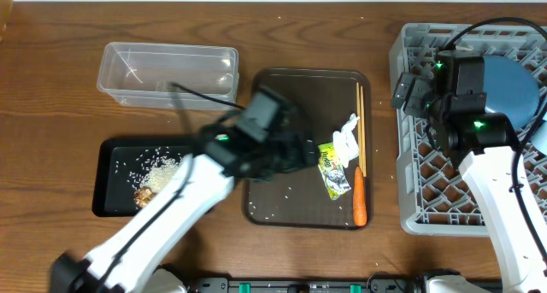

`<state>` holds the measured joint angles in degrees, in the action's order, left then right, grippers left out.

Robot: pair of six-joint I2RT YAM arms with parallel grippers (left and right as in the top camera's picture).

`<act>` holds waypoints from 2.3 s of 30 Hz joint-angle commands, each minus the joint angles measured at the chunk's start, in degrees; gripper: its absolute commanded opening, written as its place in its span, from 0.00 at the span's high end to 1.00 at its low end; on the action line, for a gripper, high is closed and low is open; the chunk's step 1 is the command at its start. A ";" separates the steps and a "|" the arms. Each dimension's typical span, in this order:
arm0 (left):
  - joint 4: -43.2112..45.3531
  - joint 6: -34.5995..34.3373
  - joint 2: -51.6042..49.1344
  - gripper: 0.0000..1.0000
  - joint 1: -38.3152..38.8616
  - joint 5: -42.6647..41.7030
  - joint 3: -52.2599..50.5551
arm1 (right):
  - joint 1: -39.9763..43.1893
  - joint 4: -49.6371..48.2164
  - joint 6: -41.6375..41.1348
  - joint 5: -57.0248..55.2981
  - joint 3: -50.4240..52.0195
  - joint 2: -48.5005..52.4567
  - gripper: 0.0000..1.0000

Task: Sort waste into correct bins and load items into the dishwasher rack
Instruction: 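Move the left gripper over the yellow snack wrapper on the tray, then grasp the yellow wrapper with the left gripper and lift it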

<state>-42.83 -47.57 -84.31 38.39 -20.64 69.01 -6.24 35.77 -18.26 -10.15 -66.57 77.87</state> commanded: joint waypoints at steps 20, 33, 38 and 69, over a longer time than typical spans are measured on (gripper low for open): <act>12.33 -9.99 -21.81 0.02 9.33 -0.28 -0.13 | 0.07 0.07 -0.13 -0.98 -0.17 -0.35 0.01; 15.45 -9.99 -23.17 0.13 11.69 1.07 -0.13 | 0.07 0.07 -0.13 -0.98 -0.17 -0.35 0.01; 14.60 -9.99 -23.19 0.31 11.69 3.37 -0.35 | 0.07 0.07 -0.13 -0.98 -0.17 -0.35 0.01; 9.77 -9.99 -22.32 0.94 8.72 1.73 -0.37 | 0.07 0.07 -0.13 -0.98 -0.17 -0.35 0.01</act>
<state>-31.33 -57.39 -106.74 48.93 -18.02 68.99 -6.24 35.79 -18.26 -10.15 -66.57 77.87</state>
